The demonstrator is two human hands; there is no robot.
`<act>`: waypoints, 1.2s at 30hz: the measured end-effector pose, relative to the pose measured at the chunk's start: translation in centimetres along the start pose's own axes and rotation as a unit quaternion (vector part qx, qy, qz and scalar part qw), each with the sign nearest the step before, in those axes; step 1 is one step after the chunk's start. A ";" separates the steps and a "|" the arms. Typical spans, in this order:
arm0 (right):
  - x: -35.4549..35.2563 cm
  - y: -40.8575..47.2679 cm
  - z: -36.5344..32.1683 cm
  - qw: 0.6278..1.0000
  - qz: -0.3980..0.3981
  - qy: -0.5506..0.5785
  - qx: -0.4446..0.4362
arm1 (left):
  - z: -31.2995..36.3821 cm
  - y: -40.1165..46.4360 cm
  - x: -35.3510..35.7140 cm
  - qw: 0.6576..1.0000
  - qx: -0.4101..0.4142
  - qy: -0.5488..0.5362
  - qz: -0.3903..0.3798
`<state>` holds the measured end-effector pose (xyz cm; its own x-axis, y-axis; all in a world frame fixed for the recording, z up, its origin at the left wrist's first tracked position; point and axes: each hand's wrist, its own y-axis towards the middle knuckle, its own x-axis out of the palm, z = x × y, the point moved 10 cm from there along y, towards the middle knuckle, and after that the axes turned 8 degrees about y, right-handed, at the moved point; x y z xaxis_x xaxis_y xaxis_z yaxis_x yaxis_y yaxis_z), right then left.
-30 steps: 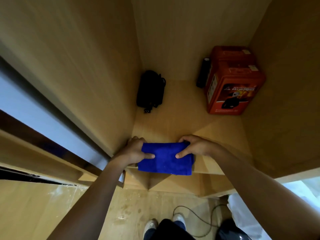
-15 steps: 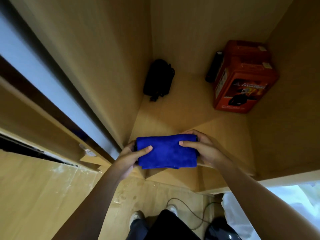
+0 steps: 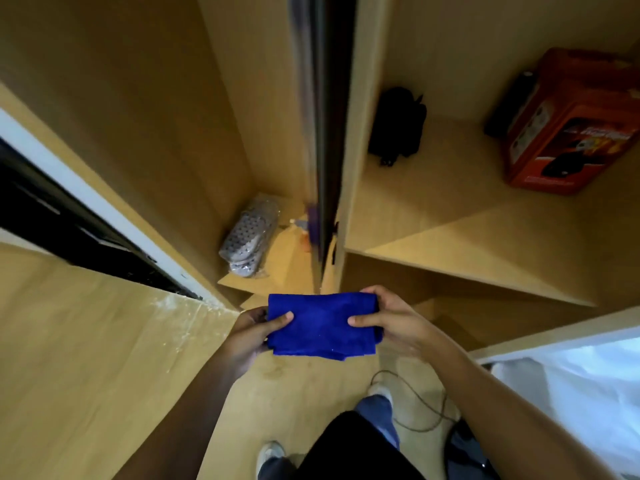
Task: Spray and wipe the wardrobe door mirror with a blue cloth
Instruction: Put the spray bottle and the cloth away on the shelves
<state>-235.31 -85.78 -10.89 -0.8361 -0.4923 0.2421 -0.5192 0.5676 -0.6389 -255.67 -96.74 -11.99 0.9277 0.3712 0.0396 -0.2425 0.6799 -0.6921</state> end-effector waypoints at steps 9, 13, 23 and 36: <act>13.2 2.8 6.2 0.997 0.073 0.030 -0.003 | -2.5 -2.6 -14.4 0.999 0.010 0.014 0.041; 15.8 4.4 6.5 0.994 0.105 0.039 -0.016 | -2.7 -1.2 -17.5 0.999 -0.007 0.007 0.049; 15.2 14.0 5.8 0.985 0.168 0.041 -0.018 | -0.3 9.4 -19.5 0.997 -0.058 0.047 0.036; 10.7 27.7 5.4 0.959 0.274 0.069 0.021 | 1.6 26.0 -19.1 0.987 -0.096 0.130 0.000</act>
<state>-257.63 -78.91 -29.97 -0.9983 -0.0349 -0.0464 0.0097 0.6880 -0.7257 -280.17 -85.13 -29.60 0.9754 0.1791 -0.1287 -0.2066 0.5380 -0.8172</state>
